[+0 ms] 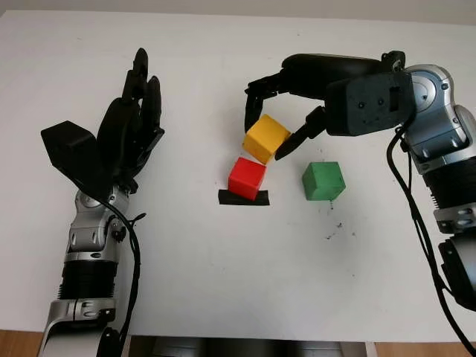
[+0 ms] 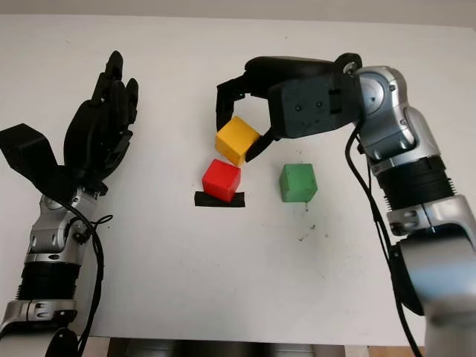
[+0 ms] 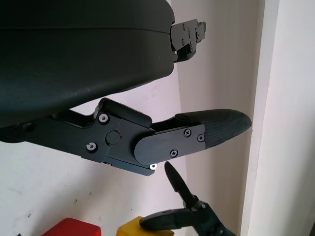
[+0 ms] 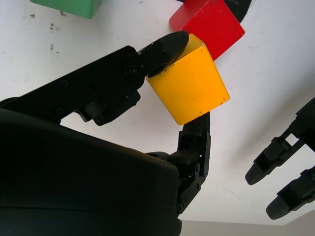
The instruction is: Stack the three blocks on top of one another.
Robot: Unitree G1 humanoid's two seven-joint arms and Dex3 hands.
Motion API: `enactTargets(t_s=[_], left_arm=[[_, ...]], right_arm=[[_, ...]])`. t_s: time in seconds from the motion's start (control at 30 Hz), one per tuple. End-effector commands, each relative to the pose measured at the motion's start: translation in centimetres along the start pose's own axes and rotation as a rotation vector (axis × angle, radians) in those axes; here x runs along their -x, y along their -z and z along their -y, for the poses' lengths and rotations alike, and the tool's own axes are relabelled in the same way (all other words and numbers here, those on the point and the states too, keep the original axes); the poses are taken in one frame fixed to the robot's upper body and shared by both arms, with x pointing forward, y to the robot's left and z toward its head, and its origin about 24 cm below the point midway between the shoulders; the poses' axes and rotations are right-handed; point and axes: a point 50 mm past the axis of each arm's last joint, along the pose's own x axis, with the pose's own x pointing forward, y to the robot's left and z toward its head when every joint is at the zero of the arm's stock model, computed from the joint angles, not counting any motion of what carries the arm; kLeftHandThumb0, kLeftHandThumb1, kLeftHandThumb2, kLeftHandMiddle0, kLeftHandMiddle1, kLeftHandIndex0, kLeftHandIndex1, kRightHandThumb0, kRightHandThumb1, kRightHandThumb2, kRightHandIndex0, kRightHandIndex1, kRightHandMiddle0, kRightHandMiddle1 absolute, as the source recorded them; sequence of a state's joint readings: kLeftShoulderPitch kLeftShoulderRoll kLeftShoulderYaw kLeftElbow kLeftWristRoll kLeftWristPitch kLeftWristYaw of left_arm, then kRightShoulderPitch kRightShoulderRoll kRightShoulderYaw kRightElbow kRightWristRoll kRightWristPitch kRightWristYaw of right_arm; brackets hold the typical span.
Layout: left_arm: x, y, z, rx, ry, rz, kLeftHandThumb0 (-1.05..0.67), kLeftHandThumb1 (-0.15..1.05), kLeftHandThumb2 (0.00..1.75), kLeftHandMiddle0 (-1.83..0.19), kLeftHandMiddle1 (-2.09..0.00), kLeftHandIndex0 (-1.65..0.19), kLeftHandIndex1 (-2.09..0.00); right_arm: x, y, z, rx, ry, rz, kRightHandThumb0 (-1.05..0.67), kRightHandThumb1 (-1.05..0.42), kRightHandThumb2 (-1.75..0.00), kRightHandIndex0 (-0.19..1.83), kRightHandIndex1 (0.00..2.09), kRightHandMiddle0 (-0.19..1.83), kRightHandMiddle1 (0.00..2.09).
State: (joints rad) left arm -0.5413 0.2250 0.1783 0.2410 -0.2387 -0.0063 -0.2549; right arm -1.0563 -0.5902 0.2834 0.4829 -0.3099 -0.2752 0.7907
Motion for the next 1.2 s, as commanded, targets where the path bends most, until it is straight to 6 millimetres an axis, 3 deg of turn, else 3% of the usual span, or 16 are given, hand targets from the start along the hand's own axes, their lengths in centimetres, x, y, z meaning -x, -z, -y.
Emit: enactTargets(t_s=[0.0, 0.47, 1.17], left_arm=[[0.0, -0.4, -0.1, -0.009, -0.009, 0.025, -0.78, 1.05, 0.62, 0.16, -0.06, 0.18, -0.04], [0.3, -0.2, -0.4, -0.002, -0.031, 0.021, -0.78, 1.05, 0.59, 0.14, -0.06, 0.16, -0.05], [0.6, 0.2, -0.2, -0.007, -0.022, -0.001, -0.80, 1.05, 0.60, 0.16, -0.06, 0.18, -0.05]], right_arm=[[-0.3, -0.7, 0.6, 0.019, 0.004, 0.025, -0.41, -0.93, -0.05, 0.27, 0.03, 0.46, 1.44], [-1.6, -0.4, 0.1, -0.112, -0.065, 0.031, -0.42, -0.94, -0.05, 0.25, 0.04, 0.41, 1.52], [-1.6, -0.7, 0.2, -0.115, -0.140, 0.026, -0.44, -0.95, -0.06, 0.25, 0.05, 0.43, 1.53]])
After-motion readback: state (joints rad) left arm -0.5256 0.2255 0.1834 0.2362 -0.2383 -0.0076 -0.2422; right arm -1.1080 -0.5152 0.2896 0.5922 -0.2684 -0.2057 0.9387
